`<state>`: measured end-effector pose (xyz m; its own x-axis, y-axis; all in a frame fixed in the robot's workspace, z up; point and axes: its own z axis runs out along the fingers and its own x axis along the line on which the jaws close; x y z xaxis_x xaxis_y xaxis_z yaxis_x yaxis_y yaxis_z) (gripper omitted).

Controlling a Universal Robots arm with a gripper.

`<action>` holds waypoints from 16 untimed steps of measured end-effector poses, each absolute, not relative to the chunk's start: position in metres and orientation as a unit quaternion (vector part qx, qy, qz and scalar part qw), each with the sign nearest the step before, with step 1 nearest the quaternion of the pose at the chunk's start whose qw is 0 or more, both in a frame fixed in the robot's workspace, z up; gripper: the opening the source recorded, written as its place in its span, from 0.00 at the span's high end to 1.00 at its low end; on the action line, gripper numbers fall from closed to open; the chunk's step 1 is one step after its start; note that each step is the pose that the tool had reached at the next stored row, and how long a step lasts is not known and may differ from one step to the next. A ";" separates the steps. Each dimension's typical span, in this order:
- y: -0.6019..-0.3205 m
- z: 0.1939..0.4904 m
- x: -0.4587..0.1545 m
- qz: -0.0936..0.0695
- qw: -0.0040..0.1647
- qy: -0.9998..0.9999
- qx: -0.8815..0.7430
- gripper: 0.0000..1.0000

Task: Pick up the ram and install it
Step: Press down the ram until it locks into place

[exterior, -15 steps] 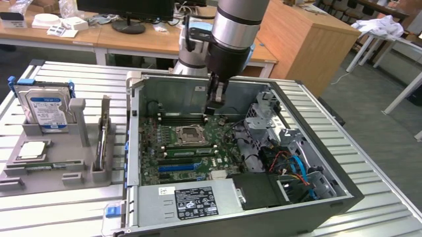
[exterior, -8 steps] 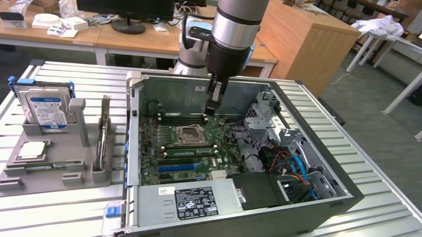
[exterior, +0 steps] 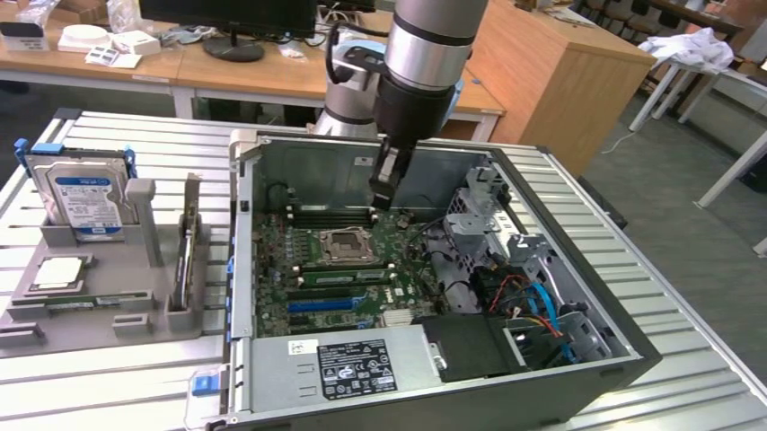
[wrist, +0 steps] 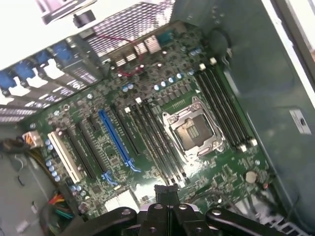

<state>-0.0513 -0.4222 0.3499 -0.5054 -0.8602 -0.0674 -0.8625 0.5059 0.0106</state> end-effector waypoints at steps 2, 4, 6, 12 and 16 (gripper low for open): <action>-0.422 0.350 -0.051 0.021 0.027 0.876 -0.481 0.89; -0.422 0.350 -0.051 0.020 0.027 0.884 -0.465 0.89; -0.422 0.350 -0.051 0.020 0.028 0.893 -0.449 0.89; -0.422 0.349 -0.051 0.018 0.029 0.916 -0.399 0.89; -0.422 0.349 -0.051 0.017 0.029 0.930 -0.366 0.89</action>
<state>-0.0512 -0.4222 0.3489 -0.7303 -0.6798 -0.0674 -0.6819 0.7314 0.0107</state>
